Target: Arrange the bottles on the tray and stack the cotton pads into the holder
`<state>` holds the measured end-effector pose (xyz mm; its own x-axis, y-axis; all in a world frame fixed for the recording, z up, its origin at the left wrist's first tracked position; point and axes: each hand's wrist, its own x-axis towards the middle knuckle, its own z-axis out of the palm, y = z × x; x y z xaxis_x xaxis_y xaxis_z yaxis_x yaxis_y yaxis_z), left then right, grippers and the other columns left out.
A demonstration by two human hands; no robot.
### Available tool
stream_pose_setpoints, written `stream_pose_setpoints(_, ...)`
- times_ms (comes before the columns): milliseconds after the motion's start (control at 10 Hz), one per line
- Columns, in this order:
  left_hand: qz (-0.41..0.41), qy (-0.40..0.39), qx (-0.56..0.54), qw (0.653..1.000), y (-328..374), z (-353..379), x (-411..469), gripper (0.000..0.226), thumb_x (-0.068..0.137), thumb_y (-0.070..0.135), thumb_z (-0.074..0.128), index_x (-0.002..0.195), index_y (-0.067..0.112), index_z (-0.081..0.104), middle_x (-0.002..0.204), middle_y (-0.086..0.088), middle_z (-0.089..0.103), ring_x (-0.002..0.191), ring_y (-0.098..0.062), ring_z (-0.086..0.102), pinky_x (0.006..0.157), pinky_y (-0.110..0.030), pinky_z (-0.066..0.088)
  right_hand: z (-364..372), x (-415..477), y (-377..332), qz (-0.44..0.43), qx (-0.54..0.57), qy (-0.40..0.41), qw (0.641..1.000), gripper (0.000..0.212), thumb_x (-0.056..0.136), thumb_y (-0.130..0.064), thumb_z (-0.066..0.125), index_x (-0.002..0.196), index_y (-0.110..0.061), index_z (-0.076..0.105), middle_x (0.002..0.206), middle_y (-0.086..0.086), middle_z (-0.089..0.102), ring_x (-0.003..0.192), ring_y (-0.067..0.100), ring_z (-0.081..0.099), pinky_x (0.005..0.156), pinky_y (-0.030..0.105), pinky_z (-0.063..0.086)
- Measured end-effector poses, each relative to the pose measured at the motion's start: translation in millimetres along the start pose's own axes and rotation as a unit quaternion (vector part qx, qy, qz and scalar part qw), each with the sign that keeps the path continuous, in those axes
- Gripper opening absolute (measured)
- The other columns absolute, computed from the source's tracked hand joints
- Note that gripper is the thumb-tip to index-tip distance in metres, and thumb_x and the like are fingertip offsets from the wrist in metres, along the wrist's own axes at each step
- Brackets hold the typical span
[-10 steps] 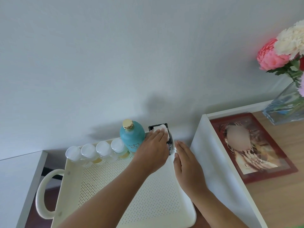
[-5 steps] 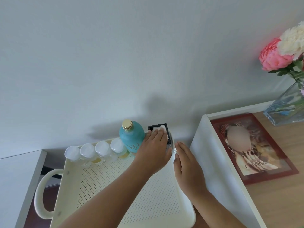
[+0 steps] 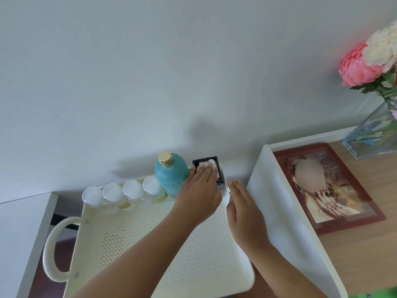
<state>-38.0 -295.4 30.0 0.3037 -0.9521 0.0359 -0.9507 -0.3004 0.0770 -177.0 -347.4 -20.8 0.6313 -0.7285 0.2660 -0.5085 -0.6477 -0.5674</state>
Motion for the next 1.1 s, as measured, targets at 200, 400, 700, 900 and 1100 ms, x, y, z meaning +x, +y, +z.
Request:
stream_pose_setpoints(200,0.003,-0.001,0.005,1.0,-1.1,2.9,-3.2,0.059,0.095,0.039,0.04,0.144,0.007,0.034,0.15,-0.007,0.041,0.14,-0.023,0.034,0.119,-0.041,0.015,1.5,-1.1,-0.1,0.002,-0.015,0.001,1.0,0.041,0.091,-0.007,0.053,0.133,-0.006,0.051,0.138,0.009,0.054,0.128,0.02,0.049,0.101,0.024,0.036)
stream_pose_setpoints(400,-0.001,-0.007,0.002,1.0,0.5,3.5,-1.1,0.057,0.095,0.035,0.04,0.144,0.007,0.034,0.15,-0.008,0.039,0.14,-0.023,0.032,0.12,-0.042,0.014,1.5,-1.2,-0.7,0.009,-0.027,-0.004,1.0,0.041,0.092,-0.008,0.053,0.132,-0.006,0.051,0.138,0.009,0.054,0.127,0.021,0.05,0.098,0.022,0.037)
stream_pose_setpoints(700,-0.004,-0.01,-0.002,1.0,1.4,3.9,-3.5,0.063,0.094,0.041,0.04,0.147,0.007,0.028,0.153,-0.007,0.035,0.142,-0.024,0.028,0.12,-0.044,0.012,0.7,-1.1,-1.6,0.007,-0.026,-0.002,1.0,0.042,0.091,-0.006,0.053,0.133,-0.006,0.051,0.139,0.009,0.053,0.128,0.021,0.05,0.096,0.023,0.039)
stream_pose_setpoints(900,0.001,-0.006,-0.021,1.0,-0.7,2.7,-6.8,0.064,0.095,0.038,0.041,0.147,0.006,0.026,0.154,-0.009,0.032,0.143,-0.024,0.025,0.119,-0.042,0.011,0.6,-0.6,-1.8,0.018,-0.014,-0.012,1.0,0.041,0.093,-0.007,0.051,0.134,-0.006,0.05,0.141,0.009,0.051,0.129,0.021,0.049,0.095,0.024,0.041)
stream_pose_setpoints(1100,0.011,0.034,-0.076,0.996,-6.0,-4.5,-34.0,0.058,0.096,0.033,0.047,0.147,0.008,0.033,0.153,-0.007,0.035,0.145,-0.021,0.024,0.12,-0.037,0.016,-4.7,-1.2,-6.8,0.029,0.024,-0.014,0.999,0.043,0.096,-0.017,0.046,0.138,-0.011,0.045,0.148,0.004,0.042,0.135,0.017,0.04,0.102,0.031,0.045)
